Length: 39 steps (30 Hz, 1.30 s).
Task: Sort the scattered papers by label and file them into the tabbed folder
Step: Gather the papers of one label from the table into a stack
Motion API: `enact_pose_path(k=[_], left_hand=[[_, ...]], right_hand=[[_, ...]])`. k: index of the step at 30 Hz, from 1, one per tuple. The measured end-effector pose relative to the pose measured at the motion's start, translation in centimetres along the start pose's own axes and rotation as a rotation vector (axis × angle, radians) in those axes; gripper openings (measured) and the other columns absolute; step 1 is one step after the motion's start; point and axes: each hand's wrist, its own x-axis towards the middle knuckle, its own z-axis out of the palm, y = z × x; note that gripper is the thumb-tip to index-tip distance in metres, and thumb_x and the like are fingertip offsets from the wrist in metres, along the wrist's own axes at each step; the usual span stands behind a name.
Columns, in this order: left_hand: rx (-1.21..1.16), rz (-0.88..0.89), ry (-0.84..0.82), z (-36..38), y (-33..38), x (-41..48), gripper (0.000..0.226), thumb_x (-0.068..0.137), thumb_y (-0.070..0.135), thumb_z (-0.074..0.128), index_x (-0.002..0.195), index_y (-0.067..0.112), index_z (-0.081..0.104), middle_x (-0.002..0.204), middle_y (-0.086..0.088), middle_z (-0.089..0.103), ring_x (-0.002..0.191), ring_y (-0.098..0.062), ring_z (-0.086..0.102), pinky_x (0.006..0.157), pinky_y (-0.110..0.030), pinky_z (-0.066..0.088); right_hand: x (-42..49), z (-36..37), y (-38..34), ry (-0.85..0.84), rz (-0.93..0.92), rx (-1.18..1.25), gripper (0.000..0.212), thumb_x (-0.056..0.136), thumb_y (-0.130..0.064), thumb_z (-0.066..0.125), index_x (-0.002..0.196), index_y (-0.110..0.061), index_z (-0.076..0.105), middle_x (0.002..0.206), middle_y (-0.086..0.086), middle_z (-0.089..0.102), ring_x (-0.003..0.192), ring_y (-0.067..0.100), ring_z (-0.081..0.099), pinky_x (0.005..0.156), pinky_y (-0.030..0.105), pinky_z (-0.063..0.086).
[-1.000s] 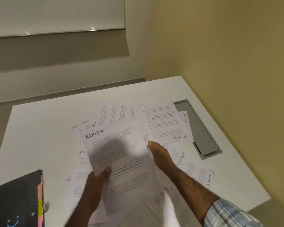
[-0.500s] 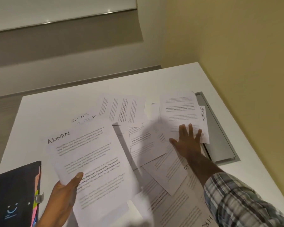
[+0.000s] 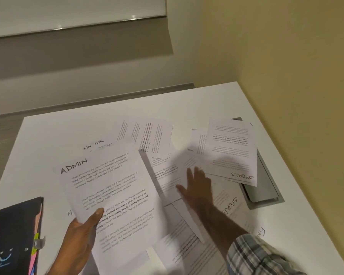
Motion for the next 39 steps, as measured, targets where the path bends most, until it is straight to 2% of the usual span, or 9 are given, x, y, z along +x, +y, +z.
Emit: enact_pose_path(k=[5, 10, 14, 18, 20, 25, 29, 34, 39], left_hand=[[0.051, 0.023, -0.002, -0.3, 0.3, -0.4, 0.030, 0.098, 0.003, 0.056, 0.122, 0.019, 0.067, 0.129, -0.002, 0.071, 0.121, -0.025, 0.066, 0.094, -0.038, 0.055], [0.061, 0.051, 0.026, -2.1, 1.4, -0.6, 0.043, 0.097, 0.007, 0.058, 0.137, 0.024, 0.058, 0.133, -0.001, 0.069, 0.127, -0.030, 0.061, 0.108, -0.044, 0.045], [0.070, 0.067, 0.037, -3.4, 2.5, -1.0, 0.044, 0.096, 0.012, 0.062, 0.134, 0.034, 0.060, 0.132, 0.000, 0.069, 0.127, -0.032, 0.061, 0.110, -0.053, 0.041], [0.041, 0.141, 0.030, -3.7, 3.7, -1.7, 0.046, 0.100, 0.002, 0.053, 0.121, 0.040, 0.068, 0.130, 0.006, 0.070, 0.120, -0.021, 0.064, 0.105, -0.047, 0.048], [0.022, 0.157, 0.044, -4.2, 3.9, -1.7, 0.047, 0.100, 0.003, 0.052, 0.134, 0.035, 0.061, 0.131, 0.007, 0.070, 0.122, -0.020, 0.063, 0.091, -0.036, 0.058], [0.024, 0.181, 0.031, -5.9, 3.9, -1.2, 0.053, 0.102, 0.003, 0.050, 0.150, 0.024, 0.046, 0.142, 0.005, 0.063, 0.135, -0.023, 0.056, 0.099, -0.042, 0.052], [0.031, 0.181, 0.024, -6.9, 3.7, -1.3, 0.056, 0.101, 0.002, 0.052, 0.151, 0.027, 0.044, 0.145, 0.003, 0.060, 0.136, -0.024, 0.055, 0.099, -0.047, 0.052], [0.047, 0.135, 0.044, -7.4, 3.5, -2.1, 0.053, 0.101, 0.006, 0.053, 0.149, 0.028, 0.047, 0.139, 0.004, 0.065, 0.129, -0.022, 0.061, 0.094, -0.040, 0.056], [0.044, 0.140, 0.068, -8.2, 3.7, -2.8, 0.049, 0.101, 0.006, 0.052, 0.145, 0.028, 0.052, 0.130, 0.008, 0.070, 0.112, -0.013, 0.070, 0.086, -0.032, 0.060]], right_hand=[[-0.5, 0.8, -5.1, 0.024, 0.165, 0.001, 0.098, 0.091, -0.063, 0.056, 0.158, -0.007, 0.011, 0.145, 0.019, 0.040, 0.126, 0.031, 0.047, 0.099, 0.044, 0.048], [0.3, -0.8, -6.1, 0.000, 0.307, 0.221, 0.056, 0.099, -0.026, 0.052, 0.149, -0.010, 0.031, 0.131, 0.013, 0.058, 0.113, 0.028, 0.061, 0.095, 0.042, 0.048], [0.1, -1.1, -4.1, -0.055, 0.311, 0.399, 0.017, 0.095, -0.014, 0.049, 0.107, -0.016, 0.060, 0.114, 0.007, 0.070, 0.099, 0.026, 0.067, 0.091, 0.037, 0.053], [-2.3, -1.8, 1.0, -0.162, 0.414, 0.214, 0.024, 0.097, -0.016, 0.047, 0.116, -0.015, 0.061, 0.115, 0.004, 0.069, 0.102, 0.024, 0.066, 0.094, 0.040, 0.052], [-3.7, -2.3, 4.0, -0.157, 0.527, 0.101, 0.028, 0.095, -0.016, 0.047, 0.119, -0.014, 0.061, 0.118, 0.005, 0.068, 0.109, 0.026, 0.065, 0.096, 0.041, 0.049], [-5.6, -3.5, 7.5, -0.012, 0.723, 0.004, 0.024, 0.094, -0.016, 0.050, 0.113, -0.015, 0.065, 0.111, 0.009, 0.068, 0.106, 0.031, 0.062, 0.093, 0.044, 0.042], [-5.2, -2.3, 4.2, 0.225, 0.467, -0.062, 0.026, 0.092, -0.028, 0.057, 0.112, -0.013, 0.060, 0.103, 0.009, 0.062, 0.094, 0.026, 0.060, 0.082, 0.043, 0.050], [-4.5, 1.2, -7.1, -0.023, 0.231, 0.475, 0.061, 0.089, -0.045, 0.068, 0.137, -0.012, 0.050, 0.127, 0.008, 0.063, 0.112, 0.023, 0.063, 0.092, 0.036, 0.053], [-4.7, 3.5, -13.9, -0.086, 0.220, 0.469, 0.065, 0.087, -0.044, 0.071, 0.136, -0.010, 0.046, 0.126, 0.011, 0.060, 0.112, 0.027, 0.062, 0.089, 0.036, 0.052]])
